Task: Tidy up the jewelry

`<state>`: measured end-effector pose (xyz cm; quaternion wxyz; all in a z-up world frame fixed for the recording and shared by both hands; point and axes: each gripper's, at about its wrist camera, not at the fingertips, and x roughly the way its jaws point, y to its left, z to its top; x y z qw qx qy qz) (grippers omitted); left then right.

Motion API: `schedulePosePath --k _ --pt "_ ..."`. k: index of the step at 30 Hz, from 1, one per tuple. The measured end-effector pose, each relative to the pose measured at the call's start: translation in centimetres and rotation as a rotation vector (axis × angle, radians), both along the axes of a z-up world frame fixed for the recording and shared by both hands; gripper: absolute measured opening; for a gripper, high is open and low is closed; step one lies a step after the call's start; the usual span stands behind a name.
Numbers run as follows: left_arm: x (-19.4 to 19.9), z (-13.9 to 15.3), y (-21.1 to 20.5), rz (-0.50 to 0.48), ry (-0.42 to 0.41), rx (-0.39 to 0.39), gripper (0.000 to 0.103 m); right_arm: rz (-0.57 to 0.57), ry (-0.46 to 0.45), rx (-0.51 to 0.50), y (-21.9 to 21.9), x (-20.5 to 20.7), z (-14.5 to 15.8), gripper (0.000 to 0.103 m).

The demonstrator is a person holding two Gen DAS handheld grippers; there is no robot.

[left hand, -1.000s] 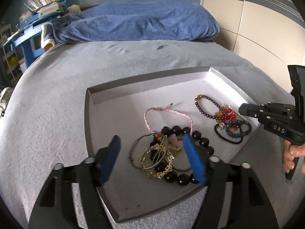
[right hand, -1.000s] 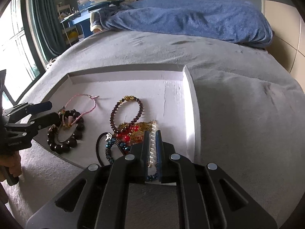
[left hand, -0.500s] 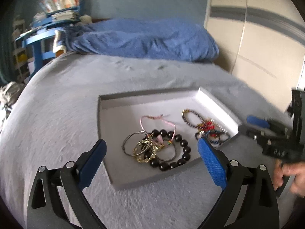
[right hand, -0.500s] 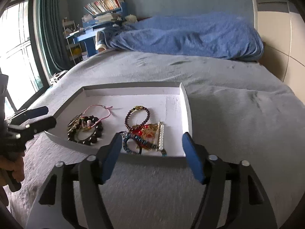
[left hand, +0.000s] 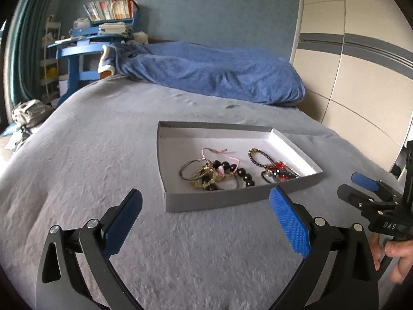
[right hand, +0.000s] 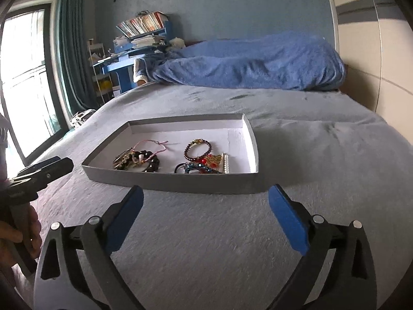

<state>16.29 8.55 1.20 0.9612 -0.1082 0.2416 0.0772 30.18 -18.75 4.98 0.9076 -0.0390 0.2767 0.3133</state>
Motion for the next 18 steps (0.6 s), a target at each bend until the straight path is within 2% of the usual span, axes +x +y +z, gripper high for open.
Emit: schedulePosePath --k 9,18 --pt "-2.5 -0.1 -1.9 0.007 -0.047 0.052 0.098 0.013 -0.034 -0.042 0.3 -2.3 -0.6 0.097" --pt "-3.0 -0.1 -3.1 -0.010 -0.043 0.089 0.098 0.026 -0.060 -0.071 0.7 -4.2 -0.9 0.097"
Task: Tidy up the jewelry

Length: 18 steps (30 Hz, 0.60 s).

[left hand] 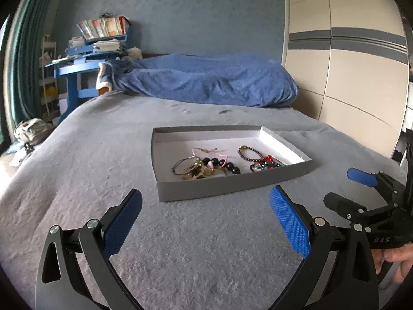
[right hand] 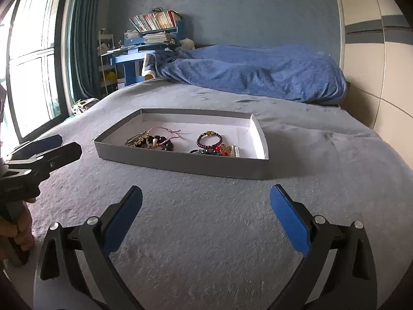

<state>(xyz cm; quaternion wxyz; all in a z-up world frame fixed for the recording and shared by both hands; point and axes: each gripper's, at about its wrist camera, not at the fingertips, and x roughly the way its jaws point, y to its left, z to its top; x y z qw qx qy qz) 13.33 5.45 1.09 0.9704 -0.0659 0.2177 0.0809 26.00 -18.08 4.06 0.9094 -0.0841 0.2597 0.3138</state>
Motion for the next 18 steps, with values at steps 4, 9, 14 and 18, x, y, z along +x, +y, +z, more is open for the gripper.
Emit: schedulePosePath --k 4,9,14,18 --pt "0.20 -0.12 0.04 -0.002 0.011 -0.003 0.098 -0.006 0.013 -0.002 0.03 0.27 -0.17 0.097" --pt "0.45 -0.19 0.10 -0.001 0.008 -0.008 0.098 -0.008 0.005 0.003 0.01 0.20 -0.08 0.097" --pt "0.63 -0.32 0.29 0.000 0.009 -0.022 0.098 -0.011 0.012 0.010 -0.11 0.29 -0.09 0.097" --pt "0.65 -0.53 0.48 0.001 0.013 -0.033 0.098 -0.011 0.013 0.011 -0.13 0.31 -0.07 0.097"
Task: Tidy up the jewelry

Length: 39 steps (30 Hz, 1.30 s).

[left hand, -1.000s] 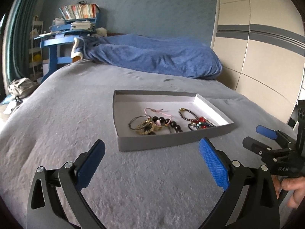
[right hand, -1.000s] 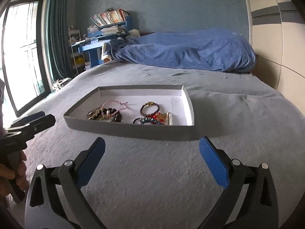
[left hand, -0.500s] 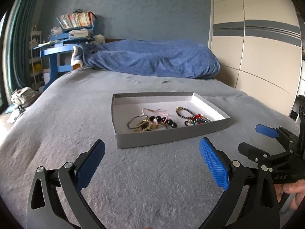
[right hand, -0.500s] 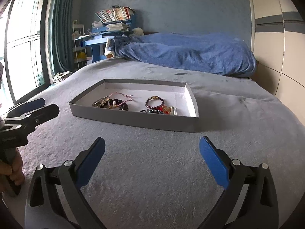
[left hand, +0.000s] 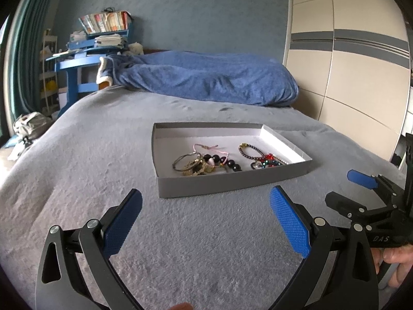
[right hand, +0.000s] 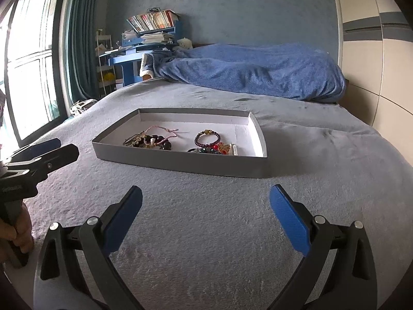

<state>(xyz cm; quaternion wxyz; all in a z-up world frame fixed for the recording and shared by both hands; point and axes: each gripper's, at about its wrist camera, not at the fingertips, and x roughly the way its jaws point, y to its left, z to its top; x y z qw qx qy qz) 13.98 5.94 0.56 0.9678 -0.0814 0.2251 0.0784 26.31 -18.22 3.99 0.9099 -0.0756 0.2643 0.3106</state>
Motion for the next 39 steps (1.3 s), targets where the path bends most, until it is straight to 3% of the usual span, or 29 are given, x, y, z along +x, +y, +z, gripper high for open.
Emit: schedulePosePath --k 39 --pt "-0.25 -0.10 -0.05 -0.004 0.008 0.008 0.098 0.000 -0.001 -0.001 0.03 -0.05 -0.03 0.097"
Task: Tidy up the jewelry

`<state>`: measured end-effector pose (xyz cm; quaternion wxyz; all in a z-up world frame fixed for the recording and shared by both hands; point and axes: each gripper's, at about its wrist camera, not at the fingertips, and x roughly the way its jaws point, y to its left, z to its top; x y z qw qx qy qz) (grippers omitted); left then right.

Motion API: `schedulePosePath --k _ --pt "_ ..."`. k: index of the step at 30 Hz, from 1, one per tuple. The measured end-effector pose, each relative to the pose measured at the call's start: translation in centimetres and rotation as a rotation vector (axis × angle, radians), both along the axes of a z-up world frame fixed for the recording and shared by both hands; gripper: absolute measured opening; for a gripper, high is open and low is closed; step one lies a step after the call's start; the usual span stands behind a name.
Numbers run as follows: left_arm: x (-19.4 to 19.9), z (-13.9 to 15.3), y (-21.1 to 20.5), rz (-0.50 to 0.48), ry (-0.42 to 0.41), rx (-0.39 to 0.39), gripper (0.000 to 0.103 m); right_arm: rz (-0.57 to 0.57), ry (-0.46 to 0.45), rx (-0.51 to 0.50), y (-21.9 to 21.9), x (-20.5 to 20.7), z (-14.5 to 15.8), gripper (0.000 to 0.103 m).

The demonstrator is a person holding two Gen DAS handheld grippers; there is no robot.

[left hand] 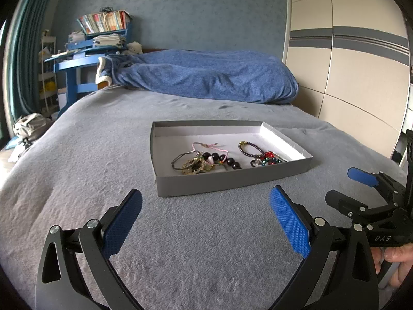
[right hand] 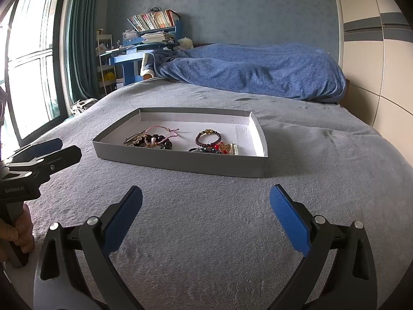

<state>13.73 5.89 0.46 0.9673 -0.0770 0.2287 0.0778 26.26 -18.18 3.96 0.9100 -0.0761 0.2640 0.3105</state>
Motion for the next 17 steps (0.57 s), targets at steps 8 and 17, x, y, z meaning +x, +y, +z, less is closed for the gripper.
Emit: schedulePosePath --k 8,17 --pt "0.01 -0.01 0.03 0.001 0.002 -0.001 0.098 0.000 0.000 0.000 0.00 0.00 0.01 0.097" --pt "-0.15 -0.26 0.45 0.002 0.007 -0.009 0.098 0.000 0.000 0.000 0.01 0.01 0.02 0.097"
